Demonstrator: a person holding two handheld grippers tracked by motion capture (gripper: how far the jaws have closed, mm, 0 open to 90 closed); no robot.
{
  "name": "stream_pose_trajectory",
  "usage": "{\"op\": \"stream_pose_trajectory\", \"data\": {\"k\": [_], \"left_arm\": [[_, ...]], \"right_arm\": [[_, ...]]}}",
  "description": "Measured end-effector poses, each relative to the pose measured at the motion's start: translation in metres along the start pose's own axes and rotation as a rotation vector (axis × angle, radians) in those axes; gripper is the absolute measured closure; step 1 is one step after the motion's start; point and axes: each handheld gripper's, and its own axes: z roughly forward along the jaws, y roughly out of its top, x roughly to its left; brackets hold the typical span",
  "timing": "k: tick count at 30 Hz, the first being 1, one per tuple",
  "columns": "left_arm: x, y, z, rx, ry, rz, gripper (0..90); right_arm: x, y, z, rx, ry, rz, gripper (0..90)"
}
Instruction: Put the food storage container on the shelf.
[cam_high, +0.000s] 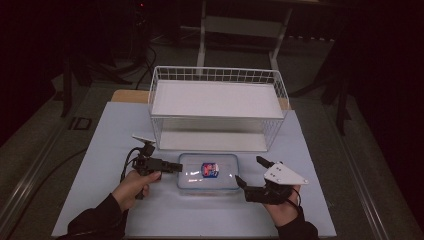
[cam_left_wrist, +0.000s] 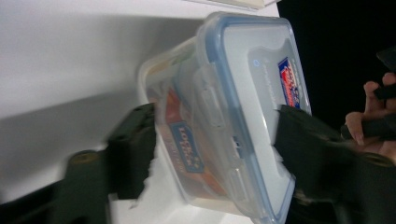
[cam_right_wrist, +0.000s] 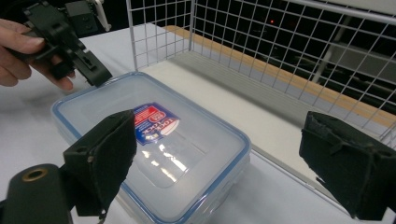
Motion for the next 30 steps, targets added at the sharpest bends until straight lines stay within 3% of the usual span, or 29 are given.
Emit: {"op": "stream_pose_trajectory", "data": {"k": [5, 7, 14, 22, 29, 30], "left_arm": [[0.001, -0.001, 0.004, 0.024, -0.059, -0.007, 49.2], [0.001, -0.001, 0.004, 0.028, -0.059, -0.006, 51.0], [0.0, -0.004, 0.002, 0.019, -0.077, 0.024, 53.3], [-0.006, -0.012, -0.001, -0.012, -0.086, 0.086, 55.7], [-0.01, -0.016, -0.002, -0.024, -0.082, 0.133, 56.2], [-0.01, -0.016, -0.002, -0.024, -0.082, 0.133, 56.3]], "right_arm": [[-0.001, -0.001, 0.0, 0.007, 0.001, 0.006, 10.9], [-0.001, -0.001, 0.0, 0.01, 0.0, 0.008, 10.9], [-0.012, -0.01, 0.006, 0.079, 0.045, 0.091, 13.3], [-0.034, -0.024, 0.027, 0.199, 0.197, 0.337, 17.2], [-0.053, -0.04, 0.044, 0.274, 0.297, 0.545, 29.5], [-0.053, -0.04, 0.044, 0.274, 0.297, 0.545, 29.5]]}}
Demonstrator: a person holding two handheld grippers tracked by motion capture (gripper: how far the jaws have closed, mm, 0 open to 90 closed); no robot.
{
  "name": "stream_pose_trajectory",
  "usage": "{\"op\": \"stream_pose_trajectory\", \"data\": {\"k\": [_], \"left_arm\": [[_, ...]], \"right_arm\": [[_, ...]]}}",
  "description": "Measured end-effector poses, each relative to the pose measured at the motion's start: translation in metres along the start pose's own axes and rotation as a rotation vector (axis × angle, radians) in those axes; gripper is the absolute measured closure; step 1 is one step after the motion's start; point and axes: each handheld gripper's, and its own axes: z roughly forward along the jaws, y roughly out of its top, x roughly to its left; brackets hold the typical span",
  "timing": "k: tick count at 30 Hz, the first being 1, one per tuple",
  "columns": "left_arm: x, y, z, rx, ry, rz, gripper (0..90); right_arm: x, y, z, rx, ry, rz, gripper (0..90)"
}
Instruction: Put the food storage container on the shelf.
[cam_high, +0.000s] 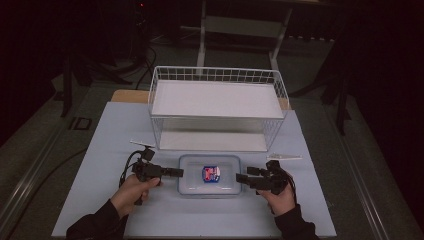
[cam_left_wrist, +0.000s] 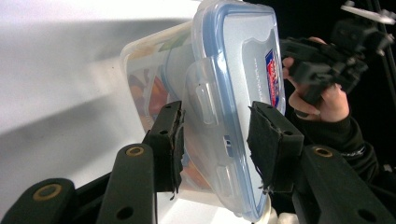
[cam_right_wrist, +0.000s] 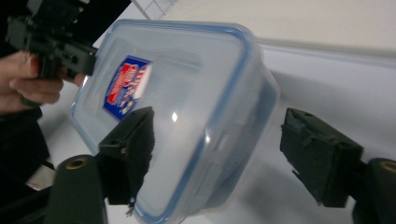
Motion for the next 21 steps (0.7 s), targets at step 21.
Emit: {"op": "stream_pose_trajectory", "data": {"k": [21], "left_arm": [[-0.02, -0.015, -0.003, -0.038, 0.05, 0.072, 57.8]], "right_arm": [[-0.004, -0.003, 0.0, 0.086, 0.135, 0.132, 49.1]]}}
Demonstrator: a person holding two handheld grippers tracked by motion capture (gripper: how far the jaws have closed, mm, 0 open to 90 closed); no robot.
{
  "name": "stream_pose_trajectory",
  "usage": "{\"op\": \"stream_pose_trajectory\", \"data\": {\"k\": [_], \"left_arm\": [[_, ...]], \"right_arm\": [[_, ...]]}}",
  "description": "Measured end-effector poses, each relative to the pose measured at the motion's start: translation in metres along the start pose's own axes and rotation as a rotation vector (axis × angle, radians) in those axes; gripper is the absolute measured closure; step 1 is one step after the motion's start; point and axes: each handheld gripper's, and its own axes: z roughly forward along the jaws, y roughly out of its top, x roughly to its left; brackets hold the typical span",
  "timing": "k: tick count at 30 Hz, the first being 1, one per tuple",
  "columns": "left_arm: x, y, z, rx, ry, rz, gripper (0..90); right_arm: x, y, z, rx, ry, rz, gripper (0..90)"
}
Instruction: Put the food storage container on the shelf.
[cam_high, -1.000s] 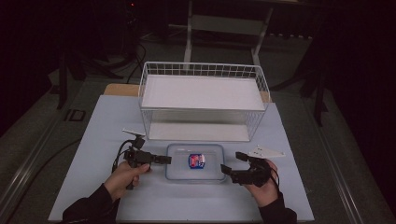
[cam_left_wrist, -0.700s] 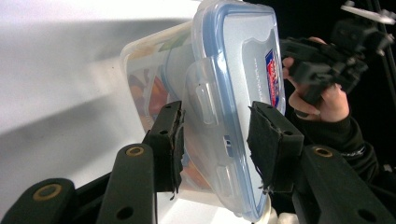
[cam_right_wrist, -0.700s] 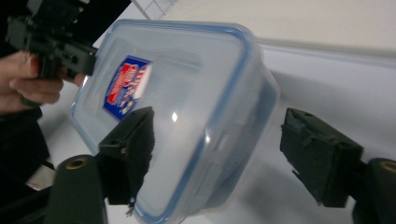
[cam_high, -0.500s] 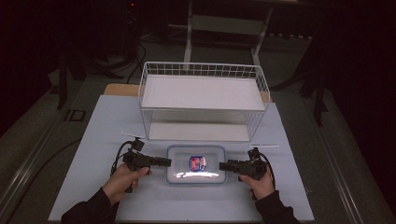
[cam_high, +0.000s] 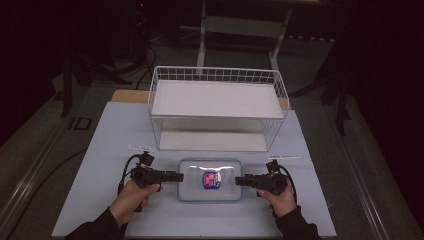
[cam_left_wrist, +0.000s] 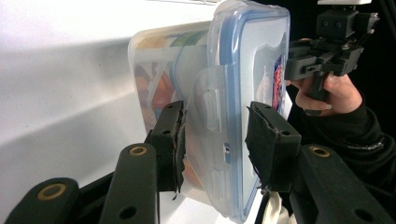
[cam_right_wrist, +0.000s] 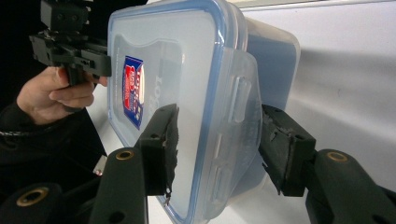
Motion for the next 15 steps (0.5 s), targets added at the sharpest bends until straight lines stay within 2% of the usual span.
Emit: {"op": "stream_pose_trajectory", "data": {"k": [8, 15], "left_arm": [[-0.009, -0.002, 0.0, -0.02, 0.026, 0.012, 57.6], [-0.016, 0.011, -0.002, -0.045, 0.026, 0.045, 57.6]], "right_arm": [[0.002, -0.001, -0.002, -0.002, 0.0, 0.004, 49.8], [0.005, 0.009, -0.009, -0.033, -0.005, -0.02, 49.8]]}}
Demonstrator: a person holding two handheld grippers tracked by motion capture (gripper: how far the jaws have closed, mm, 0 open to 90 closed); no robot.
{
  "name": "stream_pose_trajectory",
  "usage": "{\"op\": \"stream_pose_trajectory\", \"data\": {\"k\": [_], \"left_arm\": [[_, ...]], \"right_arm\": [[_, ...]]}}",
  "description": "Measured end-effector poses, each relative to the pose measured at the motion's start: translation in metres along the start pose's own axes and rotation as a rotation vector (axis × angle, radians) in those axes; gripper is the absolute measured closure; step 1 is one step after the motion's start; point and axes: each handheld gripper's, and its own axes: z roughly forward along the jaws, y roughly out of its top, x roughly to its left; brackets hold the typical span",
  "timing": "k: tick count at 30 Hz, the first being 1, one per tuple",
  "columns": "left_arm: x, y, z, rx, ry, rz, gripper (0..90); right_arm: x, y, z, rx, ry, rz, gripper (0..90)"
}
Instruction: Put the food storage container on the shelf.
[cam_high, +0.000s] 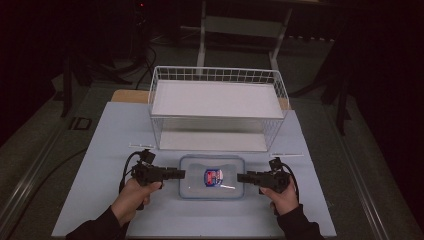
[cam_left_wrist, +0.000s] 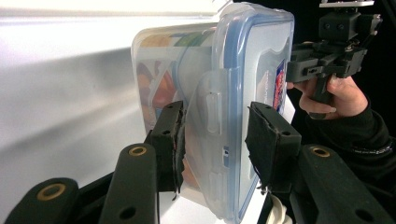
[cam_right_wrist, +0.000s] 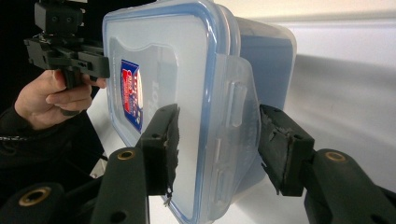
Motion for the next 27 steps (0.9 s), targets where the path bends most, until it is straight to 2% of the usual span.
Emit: {"op": "stream_pose_trajectory", "data": {"k": [3, 8, 13, 18, 27], "left_arm": [[0.001, 0.006, 0.001, -0.014, -0.007, -0.005, 57.6], [-0.001, 0.019, 0.004, -0.042, -0.004, 0.024, 57.5], [-0.002, 0.03, 0.009, -0.057, 0.001, 0.041, 57.4], [0.002, 0.037, 0.015, -0.072, 0.002, 0.047, 57.4], [0.011, 0.05, 0.027, -0.109, 0.031, 0.053, 57.0]], "right_arm": [[0.001, 0.008, -0.003, -0.016, -0.009, -0.016, 49.8], [-0.001, 0.023, -0.008, -0.039, -0.014, -0.027, 49.9], [-0.003, 0.029, -0.012, -0.05, -0.021, -0.025, 49.8], [-0.01, 0.038, -0.014, -0.063, -0.028, -0.026, 49.8], [-0.029, 0.055, -0.01, -0.092, -0.031, -0.033, 49.8]]}}
